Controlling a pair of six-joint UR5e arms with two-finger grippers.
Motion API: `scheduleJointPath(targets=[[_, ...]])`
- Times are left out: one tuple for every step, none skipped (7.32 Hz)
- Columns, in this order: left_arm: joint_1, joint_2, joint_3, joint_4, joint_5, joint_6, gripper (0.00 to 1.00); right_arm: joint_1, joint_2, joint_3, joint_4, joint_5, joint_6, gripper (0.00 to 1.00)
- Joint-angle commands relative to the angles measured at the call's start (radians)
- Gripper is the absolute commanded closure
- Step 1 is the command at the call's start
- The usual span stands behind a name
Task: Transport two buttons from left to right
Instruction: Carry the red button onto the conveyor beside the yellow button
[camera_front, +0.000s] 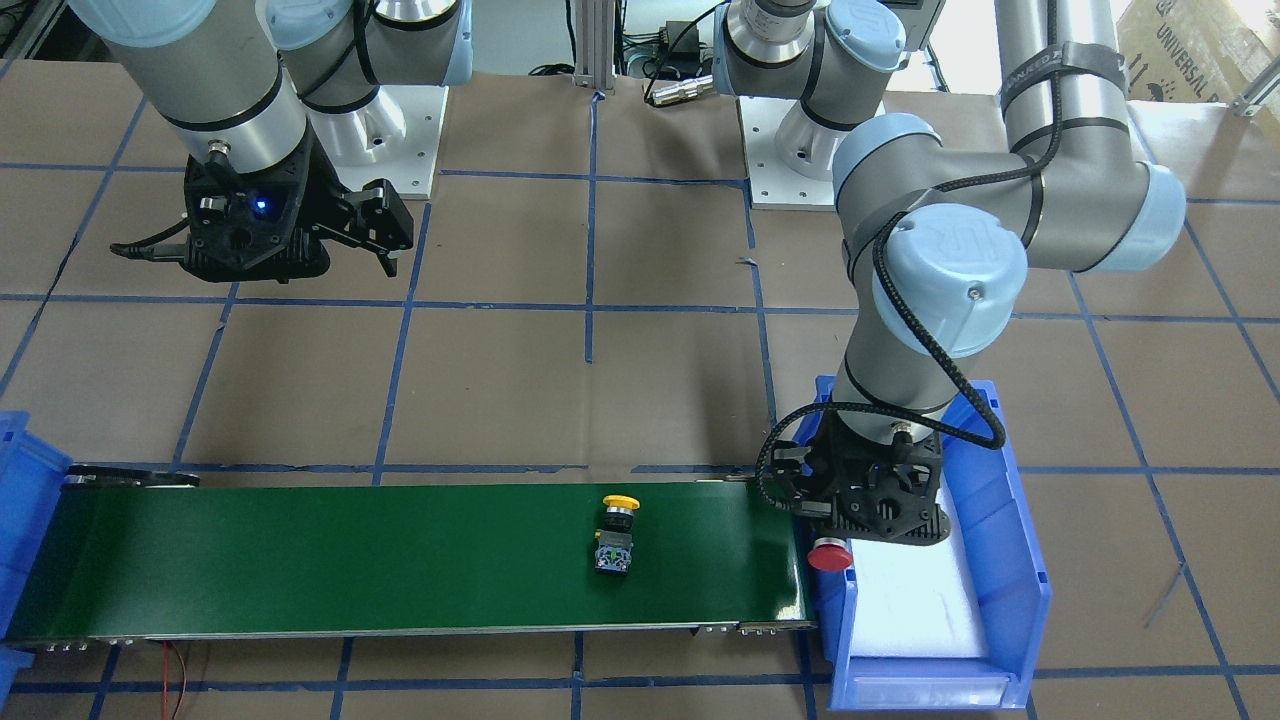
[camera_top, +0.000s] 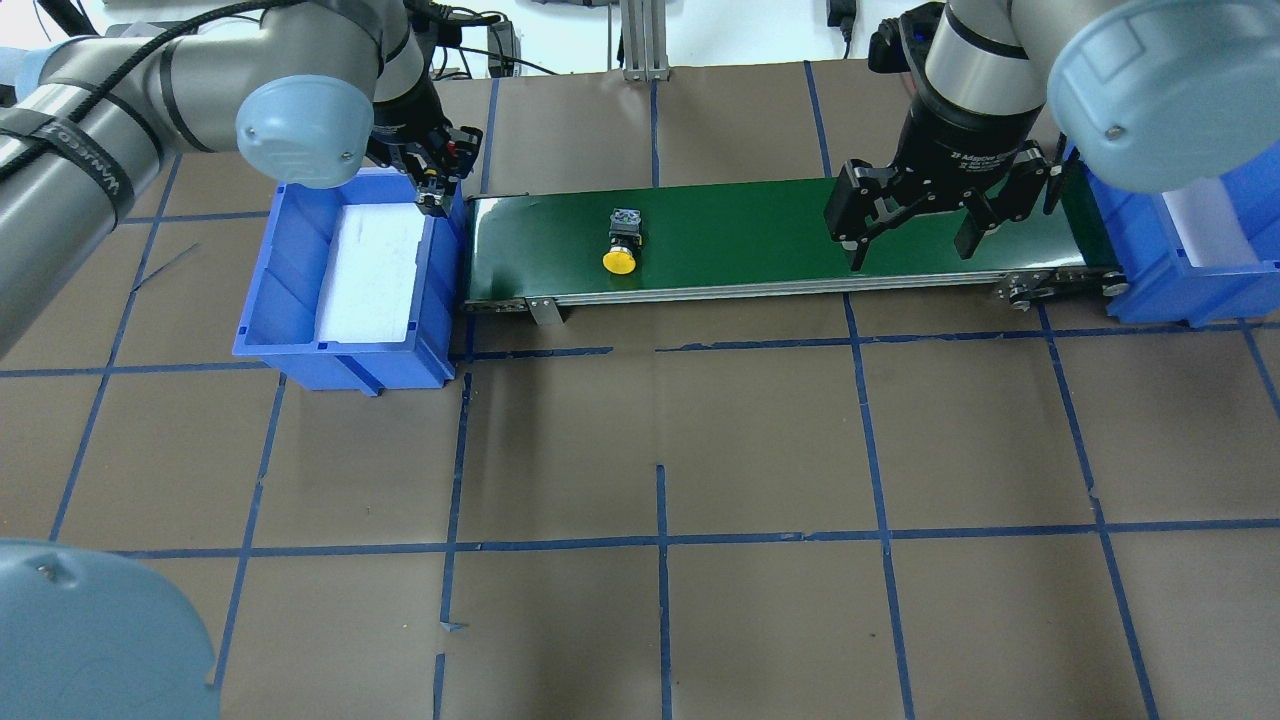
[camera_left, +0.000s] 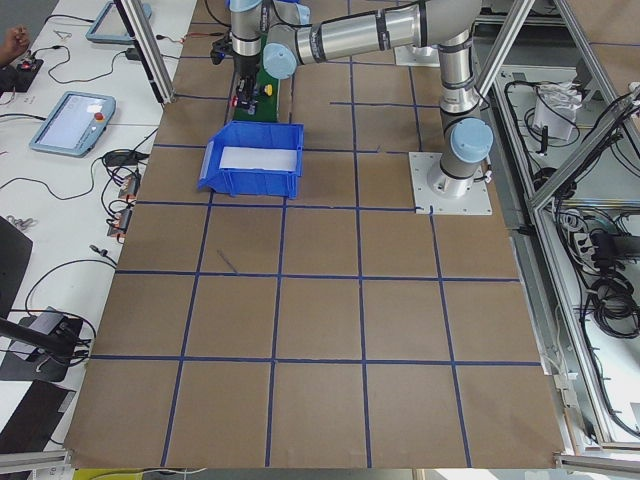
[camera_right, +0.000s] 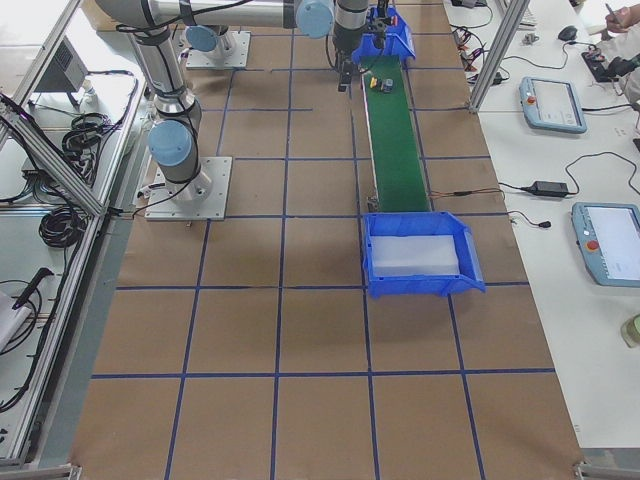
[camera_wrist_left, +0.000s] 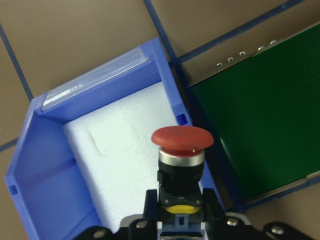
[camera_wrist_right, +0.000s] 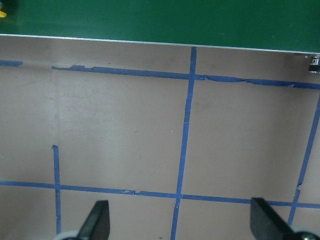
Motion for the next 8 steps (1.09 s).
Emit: scheduleJointPath(targets=[[-0.056,-0.084,0.002,0.004,-0.060,-0.221,0.82,0.001,0.000,0.000,-0.001,0.000,0.000,0.00],[-0.065,-0.109,0.002,0.005,-0.056,-0.225,0.81,-0.001,0.000,0.000,-0.001,0.000,0.000,0.00],[-0.065,-0.118,0.005,0.007,-0.057,-0.223,0.76,-0.001,0.000,0.000,0.001,0.000,0.000,0.00],[-0.065,-0.122,0.002,0.007,-0.054,-0.223,0.01,0.001,0.000,0.000,-0.001,-0.002,0.000,0.00],[-0.059,-0.114,0.007,0.007,-0.056,-0.222,0.00,-0.001,0.000,0.001,0.001,0.000,0.000,0.00],[-0.056,-0.074,0.004,-0.010,-0.051,-0.212,0.00,0.002,0.000,0.000,-0.002,0.000,0.000,0.00],[-0.039,0.022,-0.004,-0.086,-0.051,-0.206,0.00,0.001,0.000,0.000,-0.001,0.000,0.000,0.00],[-0.027,0.133,-0.025,-0.200,-0.049,-0.205,0.00,0.002,0.000,0.000,-0.001,0.000,0.000,0.00]])
